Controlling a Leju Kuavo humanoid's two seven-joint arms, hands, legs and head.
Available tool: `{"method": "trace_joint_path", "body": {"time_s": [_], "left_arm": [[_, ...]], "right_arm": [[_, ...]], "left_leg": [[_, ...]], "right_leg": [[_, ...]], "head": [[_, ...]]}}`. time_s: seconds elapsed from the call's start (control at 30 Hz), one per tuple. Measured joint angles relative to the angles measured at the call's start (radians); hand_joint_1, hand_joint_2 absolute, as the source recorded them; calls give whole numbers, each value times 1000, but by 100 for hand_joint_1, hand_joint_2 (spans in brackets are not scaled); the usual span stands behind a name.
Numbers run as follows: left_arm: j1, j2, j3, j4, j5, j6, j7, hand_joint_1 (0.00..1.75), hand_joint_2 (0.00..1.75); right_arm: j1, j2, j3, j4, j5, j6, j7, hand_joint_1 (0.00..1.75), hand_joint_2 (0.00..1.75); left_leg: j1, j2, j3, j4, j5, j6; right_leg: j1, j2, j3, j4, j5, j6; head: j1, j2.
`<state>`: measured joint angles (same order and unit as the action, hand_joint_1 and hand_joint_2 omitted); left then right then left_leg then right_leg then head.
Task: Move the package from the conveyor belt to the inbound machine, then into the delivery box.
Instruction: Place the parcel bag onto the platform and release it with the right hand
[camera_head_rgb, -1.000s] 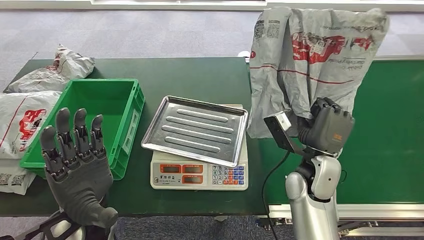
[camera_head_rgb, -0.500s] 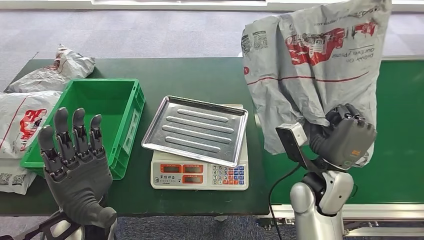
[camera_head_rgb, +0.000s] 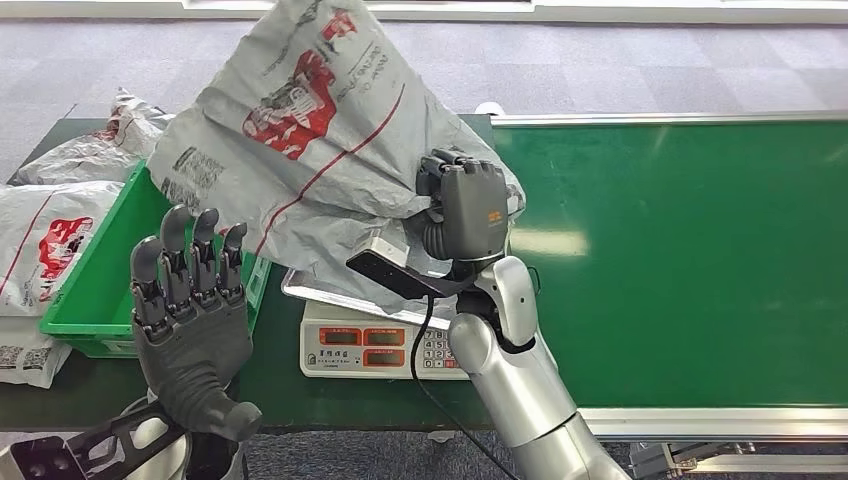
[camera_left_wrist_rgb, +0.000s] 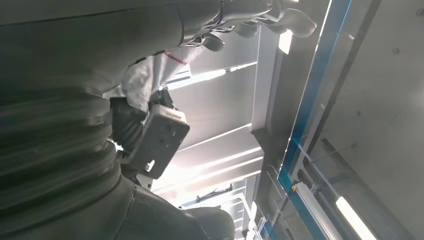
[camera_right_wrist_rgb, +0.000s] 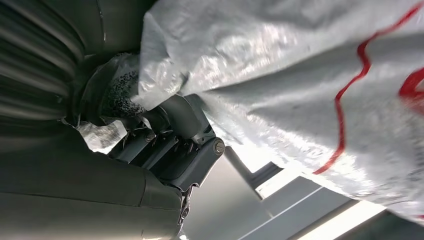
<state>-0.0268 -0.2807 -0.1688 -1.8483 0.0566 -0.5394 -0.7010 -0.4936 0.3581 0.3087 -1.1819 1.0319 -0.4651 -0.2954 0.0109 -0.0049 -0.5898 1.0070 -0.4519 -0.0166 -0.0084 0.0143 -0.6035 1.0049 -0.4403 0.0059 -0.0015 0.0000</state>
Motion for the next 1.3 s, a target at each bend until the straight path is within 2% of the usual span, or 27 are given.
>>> {"method": "trace_joint_path", "body": {"time_s": [0.4,0.63,0.7,0.77,0.83,0.97,1.3], "left_arm": [[-9,2,-7,11,0,4,0,0,175],[-29,2,-11,11,0,22,0,0,175],[-30,2,-11,11,0,22,0,0,175],[-30,2,-11,11,-1,22,0,0,175],[-31,2,-11,11,-4,23,0,0,175],[-34,2,-11,11,-14,34,0,0,175],[-42,2,-11,11,-20,55,-1,0,175]], "right_arm": [[-30,13,46,73,-40,18,2,175,175],[-48,18,127,105,-72,-1,55,175,175],[-54,18,134,120,-70,-16,62,87,175],[-62,18,136,138,-54,-29,82,0,87],[-73,18,136,160,-22,-42,121,0,0],[-89,18,136,203,21,-76,174,0,0],[-114,18,136,259,35,-117,196,0,0]], "left_leg": [[-1,0,-1,0,0,0],[0,0,-1,0,0,0],[0,0,-1,0,0,0],[0,0,-1,0,0,0],[0,0,-1,0,0,0],[-1,0,-1,0,0,0],[0,0,-1,0,0,0]], "right_leg": [[0,0,-1,0,0,0],[0,0,-1,0,0,0],[0,0,-1,0,0,0],[0,0,-1,0,0,0],[0,0,-1,0,0,0],[0,0,-1,0,0,0],[0,0,-1,0,0,0]], "head": [[0,0],[0,0],[0,0],[0,0],[0,0],[0,0],[0,0]]}}
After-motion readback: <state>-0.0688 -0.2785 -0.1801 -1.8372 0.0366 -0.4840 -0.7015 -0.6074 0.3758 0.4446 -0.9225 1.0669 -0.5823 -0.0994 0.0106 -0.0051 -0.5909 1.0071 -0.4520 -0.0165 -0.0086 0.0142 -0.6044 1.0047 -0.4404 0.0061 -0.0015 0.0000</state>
